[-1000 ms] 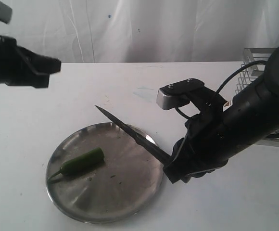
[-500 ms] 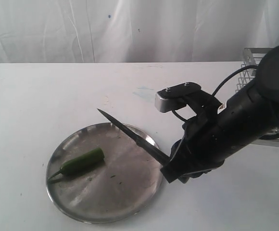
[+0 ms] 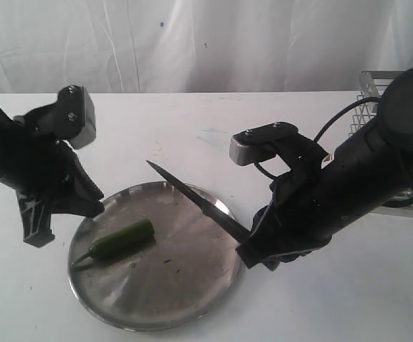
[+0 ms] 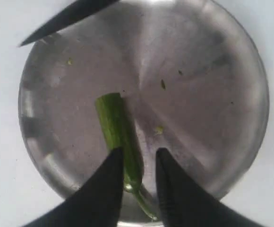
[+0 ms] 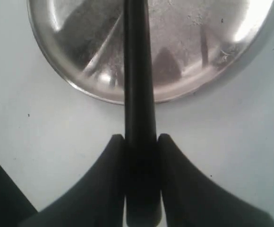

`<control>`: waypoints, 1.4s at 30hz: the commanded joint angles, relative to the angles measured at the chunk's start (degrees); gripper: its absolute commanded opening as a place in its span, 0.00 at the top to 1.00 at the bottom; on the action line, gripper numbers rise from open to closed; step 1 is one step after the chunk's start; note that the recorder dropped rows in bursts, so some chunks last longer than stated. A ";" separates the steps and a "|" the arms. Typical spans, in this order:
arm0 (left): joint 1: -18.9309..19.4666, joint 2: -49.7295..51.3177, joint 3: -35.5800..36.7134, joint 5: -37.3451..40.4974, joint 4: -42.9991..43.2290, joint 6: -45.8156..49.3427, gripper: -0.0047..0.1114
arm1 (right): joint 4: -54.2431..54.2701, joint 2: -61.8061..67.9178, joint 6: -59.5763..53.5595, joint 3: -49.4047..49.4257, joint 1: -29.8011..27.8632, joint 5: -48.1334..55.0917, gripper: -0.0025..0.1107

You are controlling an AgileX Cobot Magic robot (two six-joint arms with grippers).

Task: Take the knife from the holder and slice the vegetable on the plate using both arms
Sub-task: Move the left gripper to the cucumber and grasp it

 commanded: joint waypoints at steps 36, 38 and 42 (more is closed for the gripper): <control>-5.34 19.51 1.89 -18.45 -1.19 3.52 0.58 | -14.83 -0.07 16.75 0.18 0.10 -5.33 0.98; -5.34 18.90 1.89 -18.71 -1.56 3.38 0.77 | -14.83 -0.07 16.75 0.18 0.10 -5.33 0.98; -5.34 18.39 1.07 -18.87 -2.38 3.65 0.95 | -14.83 -0.07 16.75 0.18 0.10 -5.33 0.98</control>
